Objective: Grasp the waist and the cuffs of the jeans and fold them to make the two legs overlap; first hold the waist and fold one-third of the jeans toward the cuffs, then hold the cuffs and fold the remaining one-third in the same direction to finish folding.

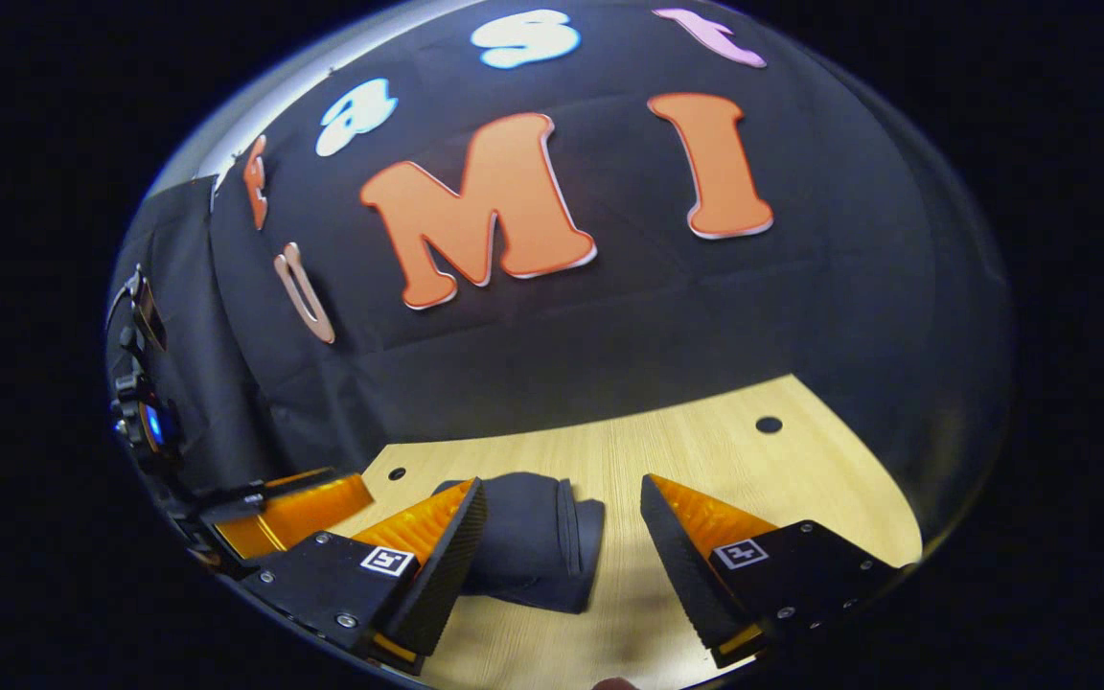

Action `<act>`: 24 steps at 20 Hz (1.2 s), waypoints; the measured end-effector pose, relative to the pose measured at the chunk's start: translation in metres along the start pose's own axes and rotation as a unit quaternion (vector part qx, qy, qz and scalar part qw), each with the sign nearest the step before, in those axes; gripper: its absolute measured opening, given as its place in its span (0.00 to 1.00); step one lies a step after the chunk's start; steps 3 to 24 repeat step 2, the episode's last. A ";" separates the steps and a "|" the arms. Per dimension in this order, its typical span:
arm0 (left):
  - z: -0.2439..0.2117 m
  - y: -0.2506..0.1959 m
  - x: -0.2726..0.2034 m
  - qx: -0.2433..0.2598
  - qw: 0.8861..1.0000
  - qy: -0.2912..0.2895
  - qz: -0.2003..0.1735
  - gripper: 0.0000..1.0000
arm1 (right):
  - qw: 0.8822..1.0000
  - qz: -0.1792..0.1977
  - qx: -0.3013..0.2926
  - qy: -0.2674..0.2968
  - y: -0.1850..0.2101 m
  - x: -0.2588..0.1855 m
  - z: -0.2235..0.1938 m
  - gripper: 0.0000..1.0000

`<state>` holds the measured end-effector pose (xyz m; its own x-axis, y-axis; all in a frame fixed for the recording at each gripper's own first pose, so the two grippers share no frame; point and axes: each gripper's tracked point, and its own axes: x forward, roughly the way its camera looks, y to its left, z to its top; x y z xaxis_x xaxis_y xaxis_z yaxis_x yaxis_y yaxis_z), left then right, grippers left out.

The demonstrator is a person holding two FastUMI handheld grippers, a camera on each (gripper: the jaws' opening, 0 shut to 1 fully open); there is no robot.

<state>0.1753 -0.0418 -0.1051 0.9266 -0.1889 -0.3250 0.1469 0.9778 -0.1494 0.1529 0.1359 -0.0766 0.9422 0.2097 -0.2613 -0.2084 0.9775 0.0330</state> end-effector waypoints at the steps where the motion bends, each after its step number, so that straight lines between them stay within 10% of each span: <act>1: 0.017 0.015 -0.014 0.002 1.000 -0.019 0.017 0.98 | 1.000 0.005 -0.012 -0.012 0.014 -0.006 0.006 0.98; 24: 0.031 0.028 -0.028 0.001 0.999 -0.033 0.025 0.98 | 0.999 0.008 -0.024 -0.024 0.028 -0.011 0.012 0.97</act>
